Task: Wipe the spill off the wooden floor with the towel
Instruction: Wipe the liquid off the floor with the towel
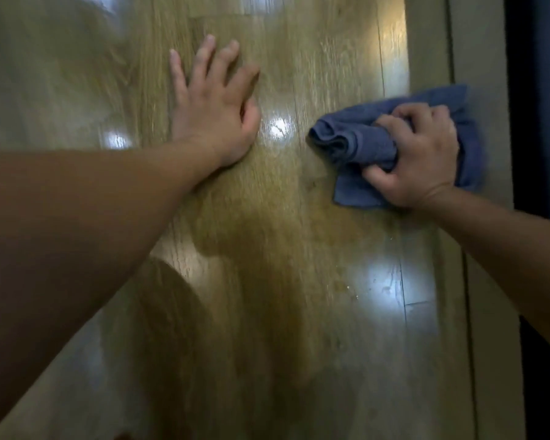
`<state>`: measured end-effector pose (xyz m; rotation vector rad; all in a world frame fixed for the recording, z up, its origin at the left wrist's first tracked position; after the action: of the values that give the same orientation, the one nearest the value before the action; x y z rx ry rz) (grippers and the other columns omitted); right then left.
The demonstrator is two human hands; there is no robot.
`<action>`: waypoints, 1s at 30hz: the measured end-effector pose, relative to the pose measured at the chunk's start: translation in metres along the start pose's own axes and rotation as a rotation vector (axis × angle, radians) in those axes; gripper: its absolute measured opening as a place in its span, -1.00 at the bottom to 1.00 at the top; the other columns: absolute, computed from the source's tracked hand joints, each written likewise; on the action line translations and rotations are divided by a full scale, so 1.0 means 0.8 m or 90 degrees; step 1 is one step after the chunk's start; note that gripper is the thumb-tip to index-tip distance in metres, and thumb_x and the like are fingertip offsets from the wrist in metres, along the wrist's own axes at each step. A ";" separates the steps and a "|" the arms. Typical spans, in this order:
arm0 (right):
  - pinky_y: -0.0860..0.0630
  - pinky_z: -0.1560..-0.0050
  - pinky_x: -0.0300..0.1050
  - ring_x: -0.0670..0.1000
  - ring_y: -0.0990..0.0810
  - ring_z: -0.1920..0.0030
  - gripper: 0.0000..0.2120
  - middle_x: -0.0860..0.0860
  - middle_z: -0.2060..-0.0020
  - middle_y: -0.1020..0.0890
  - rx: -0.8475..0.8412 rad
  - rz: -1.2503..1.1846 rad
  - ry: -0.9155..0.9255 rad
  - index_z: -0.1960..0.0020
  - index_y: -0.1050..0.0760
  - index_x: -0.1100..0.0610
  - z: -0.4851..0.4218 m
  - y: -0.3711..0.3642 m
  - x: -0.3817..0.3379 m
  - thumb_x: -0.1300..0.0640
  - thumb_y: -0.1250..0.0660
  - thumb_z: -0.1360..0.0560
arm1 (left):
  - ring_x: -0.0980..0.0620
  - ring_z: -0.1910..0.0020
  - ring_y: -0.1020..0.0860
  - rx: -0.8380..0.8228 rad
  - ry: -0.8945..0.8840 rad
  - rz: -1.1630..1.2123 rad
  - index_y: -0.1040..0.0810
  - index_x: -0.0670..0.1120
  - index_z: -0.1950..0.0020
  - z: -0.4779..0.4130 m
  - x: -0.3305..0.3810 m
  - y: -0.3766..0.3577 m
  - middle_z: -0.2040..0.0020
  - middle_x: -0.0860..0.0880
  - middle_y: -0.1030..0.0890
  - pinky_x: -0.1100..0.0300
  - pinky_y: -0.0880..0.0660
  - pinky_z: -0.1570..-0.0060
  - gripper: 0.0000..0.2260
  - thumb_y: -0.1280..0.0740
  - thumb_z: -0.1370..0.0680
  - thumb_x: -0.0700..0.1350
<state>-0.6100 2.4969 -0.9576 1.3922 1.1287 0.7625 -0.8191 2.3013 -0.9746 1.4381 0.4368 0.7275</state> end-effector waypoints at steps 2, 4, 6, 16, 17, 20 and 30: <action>-0.38 -0.04 0.13 0.30 -0.46 -0.08 -0.46 0.21 -0.12 -0.51 -0.015 0.003 -0.034 -0.23 -0.49 0.09 -0.022 0.002 0.009 -0.19 -0.30 -0.36 | -0.12 -0.59 -0.01 -0.009 -0.009 -0.012 -0.27 0.13 -0.47 0.005 -0.001 0.002 -0.58 -0.03 -0.16 -0.32 0.13 -0.49 -0.56 -0.03 -0.59 0.14; -0.40 -0.07 0.15 0.30 -0.45 -0.12 -0.44 0.19 -0.15 -0.51 -0.015 0.037 -0.044 -0.27 -0.47 0.07 -0.024 0.003 0.009 -0.21 -0.26 -0.38 | -0.13 -0.59 -0.01 -0.063 -0.044 0.000 -0.22 0.15 -0.51 0.006 0.003 0.016 -0.60 -0.03 -0.12 -0.28 0.06 -0.50 -0.53 -0.05 -0.61 0.19; -0.40 -0.09 0.15 0.29 -0.45 -0.15 -0.44 0.16 -0.18 -0.52 0.003 0.046 -0.073 -0.28 -0.48 0.05 -0.025 0.004 0.000 -0.22 -0.24 -0.38 | -0.19 -0.56 -0.08 -0.158 -0.065 -0.001 -0.20 0.11 -0.55 0.015 -0.001 0.045 -0.60 -0.07 -0.12 -0.19 -0.09 -0.50 -0.39 -0.24 -0.55 0.25; -0.45 0.05 0.15 0.29 -0.50 0.00 -0.42 0.18 -0.12 -0.54 -0.087 -0.044 0.203 -0.25 -0.52 0.03 0.045 -0.003 -0.132 -0.22 -0.41 -0.32 | -0.50 -0.50 0.11 -0.405 0.177 -0.033 0.30 0.30 -0.54 0.196 -0.094 0.030 -0.60 -0.11 0.30 -0.35 -0.14 -0.45 0.32 -0.66 -0.14 0.17; -0.46 0.00 0.18 0.31 -0.49 -0.08 -0.42 0.20 -0.18 -0.51 -0.075 -0.020 0.142 -0.30 -0.48 0.00 0.015 -0.003 -0.119 -0.22 -0.41 -0.35 | -0.50 -0.50 0.10 -0.405 0.176 -0.035 0.29 0.30 -0.54 0.196 -0.095 0.029 -0.60 -0.10 0.29 -0.35 -0.13 -0.44 0.31 -0.66 -0.14 0.18; -0.45 -0.16 0.10 0.17 -0.48 -0.29 -0.38 0.09 -0.26 -0.51 -0.029 -0.037 -0.134 -0.30 -0.45 -0.04 -0.064 -0.009 -0.086 -0.38 -0.28 -0.37 | -0.51 -0.50 0.07 -0.384 0.159 -0.050 0.26 0.31 -0.54 0.191 -0.100 0.030 -0.61 -0.12 0.26 -0.36 -0.13 -0.44 0.31 -0.64 -0.11 0.23; -0.39 0.18 0.07 0.27 -0.51 -0.02 -0.31 0.17 -0.10 -0.50 -0.170 -0.025 0.283 -0.43 -0.39 -0.07 0.051 -0.001 -0.247 -0.41 -0.29 -0.41 | -0.45 -0.52 0.05 -0.341 0.162 -0.039 0.14 0.27 -0.58 0.204 -0.101 0.042 -0.63 -0.06 0.17 -0.32 -0.15 -0.44 0.25 -0.63 -0.12 0.24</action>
<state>-0.6378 2.2981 -0.9342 0.9969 1.3306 1.1859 -0.7735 2.1257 -0.9358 0.8311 0.4367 0.9011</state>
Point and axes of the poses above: each hand's wrist, its own z-axis away from the middle knuckle, its own y-axis out of the back of the hand, x = y × z, the point moved 5 cm from there along -z, towards the middle knuckle
